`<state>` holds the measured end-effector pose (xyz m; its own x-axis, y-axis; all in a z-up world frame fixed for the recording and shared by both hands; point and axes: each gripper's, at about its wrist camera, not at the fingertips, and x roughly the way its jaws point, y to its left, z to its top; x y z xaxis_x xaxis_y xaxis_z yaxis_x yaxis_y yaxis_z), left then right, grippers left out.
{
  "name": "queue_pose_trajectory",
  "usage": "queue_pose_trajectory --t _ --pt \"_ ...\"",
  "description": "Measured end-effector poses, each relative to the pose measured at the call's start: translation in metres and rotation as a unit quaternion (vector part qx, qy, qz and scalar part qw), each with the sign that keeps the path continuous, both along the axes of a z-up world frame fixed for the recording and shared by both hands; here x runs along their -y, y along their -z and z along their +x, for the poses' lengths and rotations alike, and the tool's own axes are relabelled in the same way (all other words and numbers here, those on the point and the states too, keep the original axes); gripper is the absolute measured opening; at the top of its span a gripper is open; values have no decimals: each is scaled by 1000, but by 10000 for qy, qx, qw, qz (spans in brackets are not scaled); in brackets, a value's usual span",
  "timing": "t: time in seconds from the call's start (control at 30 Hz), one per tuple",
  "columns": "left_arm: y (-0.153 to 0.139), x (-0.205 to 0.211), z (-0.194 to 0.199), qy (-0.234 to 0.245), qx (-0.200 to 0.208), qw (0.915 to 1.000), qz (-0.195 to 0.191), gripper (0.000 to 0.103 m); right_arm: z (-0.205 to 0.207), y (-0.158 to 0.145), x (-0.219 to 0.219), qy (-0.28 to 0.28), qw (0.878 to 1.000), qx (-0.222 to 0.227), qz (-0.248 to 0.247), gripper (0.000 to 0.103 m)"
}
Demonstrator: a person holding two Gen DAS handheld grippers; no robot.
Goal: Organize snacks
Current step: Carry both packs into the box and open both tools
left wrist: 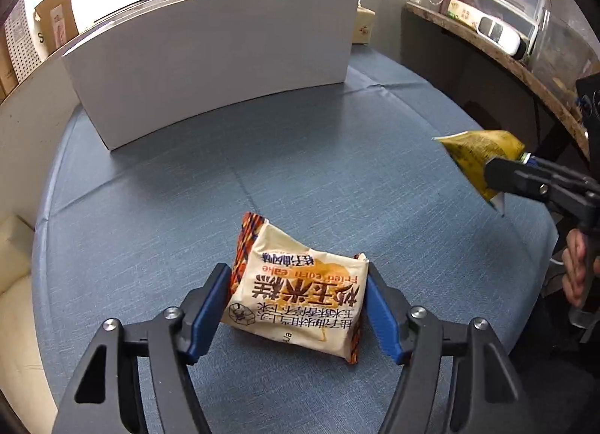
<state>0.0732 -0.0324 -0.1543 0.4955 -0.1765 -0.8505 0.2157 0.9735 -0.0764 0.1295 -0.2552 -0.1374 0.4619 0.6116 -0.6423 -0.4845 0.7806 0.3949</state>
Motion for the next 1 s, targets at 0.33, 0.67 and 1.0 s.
queue_pose_trajectory --t 0.33,0.67,1.0 --pt "-82 -33 -41 -678 828 9935 -400 74 1 -12 -4 -75 9999 125 9 51" --pt "-169 -78 -6 -1223 1750 9731 -867 74 38 -77 -29 -259 9968 748 143 51" --pt "-196 -80 120 -1142 1966 9716 -655 75 142 -127 -67 48 9955 897 289 51"
